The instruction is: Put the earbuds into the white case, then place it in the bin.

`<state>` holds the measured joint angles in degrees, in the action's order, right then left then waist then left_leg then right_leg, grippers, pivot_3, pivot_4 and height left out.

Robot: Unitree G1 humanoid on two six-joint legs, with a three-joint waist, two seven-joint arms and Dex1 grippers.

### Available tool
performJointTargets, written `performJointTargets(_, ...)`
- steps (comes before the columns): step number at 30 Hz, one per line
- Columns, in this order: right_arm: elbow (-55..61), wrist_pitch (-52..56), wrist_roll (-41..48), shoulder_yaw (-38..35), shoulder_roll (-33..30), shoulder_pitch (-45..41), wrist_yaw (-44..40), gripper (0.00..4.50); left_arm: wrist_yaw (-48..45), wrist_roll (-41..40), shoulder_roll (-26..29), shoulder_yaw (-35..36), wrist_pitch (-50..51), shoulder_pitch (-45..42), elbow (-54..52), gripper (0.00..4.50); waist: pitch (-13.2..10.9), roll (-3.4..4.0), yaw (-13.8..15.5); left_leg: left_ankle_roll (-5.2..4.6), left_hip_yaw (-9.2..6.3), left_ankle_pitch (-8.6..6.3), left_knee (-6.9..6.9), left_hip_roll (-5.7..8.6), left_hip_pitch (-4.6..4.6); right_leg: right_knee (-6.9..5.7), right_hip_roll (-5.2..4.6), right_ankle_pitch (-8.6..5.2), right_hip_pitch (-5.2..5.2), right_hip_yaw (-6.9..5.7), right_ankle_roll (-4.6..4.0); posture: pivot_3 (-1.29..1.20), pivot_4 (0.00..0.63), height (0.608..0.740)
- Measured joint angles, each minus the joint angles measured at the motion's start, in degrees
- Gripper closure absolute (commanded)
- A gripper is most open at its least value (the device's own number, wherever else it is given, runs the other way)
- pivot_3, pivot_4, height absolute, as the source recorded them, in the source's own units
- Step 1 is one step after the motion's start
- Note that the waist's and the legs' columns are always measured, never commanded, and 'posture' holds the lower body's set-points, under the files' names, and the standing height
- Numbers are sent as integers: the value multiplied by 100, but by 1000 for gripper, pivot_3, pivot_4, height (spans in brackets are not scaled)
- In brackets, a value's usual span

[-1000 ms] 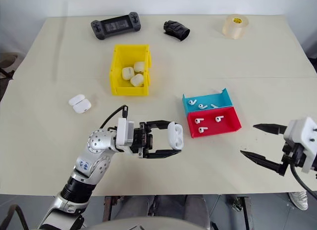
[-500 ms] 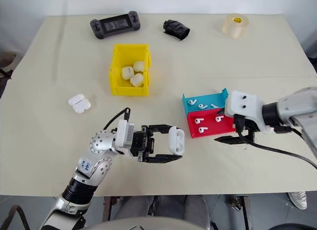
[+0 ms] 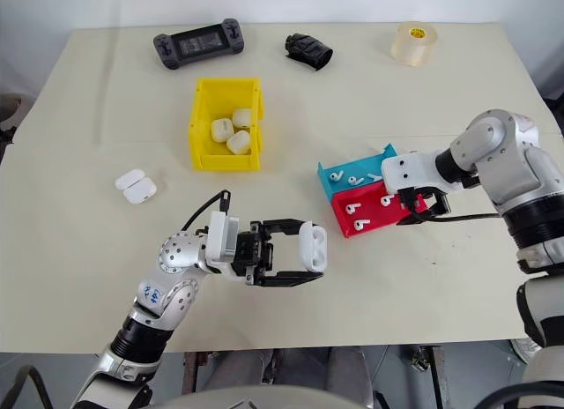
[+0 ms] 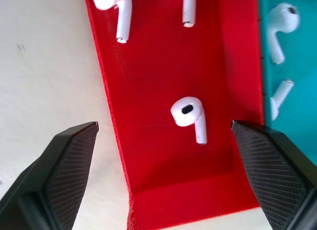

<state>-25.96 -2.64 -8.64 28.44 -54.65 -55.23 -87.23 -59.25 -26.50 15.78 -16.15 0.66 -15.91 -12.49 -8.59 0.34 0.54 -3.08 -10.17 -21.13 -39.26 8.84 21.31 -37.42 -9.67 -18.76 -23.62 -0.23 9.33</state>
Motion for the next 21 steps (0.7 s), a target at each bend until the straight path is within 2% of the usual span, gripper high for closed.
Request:
performJointTargets(8, -300, -457, -204, 37, 315, -33, -72, 0, 162, 1, 15, 13, 7, 44, -38, 1705, 0, 0, -58, 2, -9, -1, -2, 0, -1, -15, 0, 0, -3, -3, 0, 0, 150, 740)
performJointTargets(11, -444, -634, -298, 37, 356, -97, -89, 562, 201, 1, 17, 13, 8, 43, -39, 1705, 1, 1, -63, 3, -10, -2, -3, 0, -2, -19, 0, 0, -4, -5, 0, 0, 150, 740)
performJointTargets(15, -665, -877, -406, 53, 384, -198, -116, 1804, 213, 1, 34, 15, 8, 43, -40, 1705, 1, 1, -63, 4, -12, -2, -4, 1, -3, -21, 0, 0, -4, -5, 0, 0, 150, 740)
performJointTargets(21, -823, -1119, -504, 50, 414, -254, -119, 1804, 222, 1, 52, 39, 8, 43, -41, 1705, 1, 1, -71, 5, -10, -3, -6, 0, -5, -23, 0, 0, -3, -7, 0, 0, 150, 740)
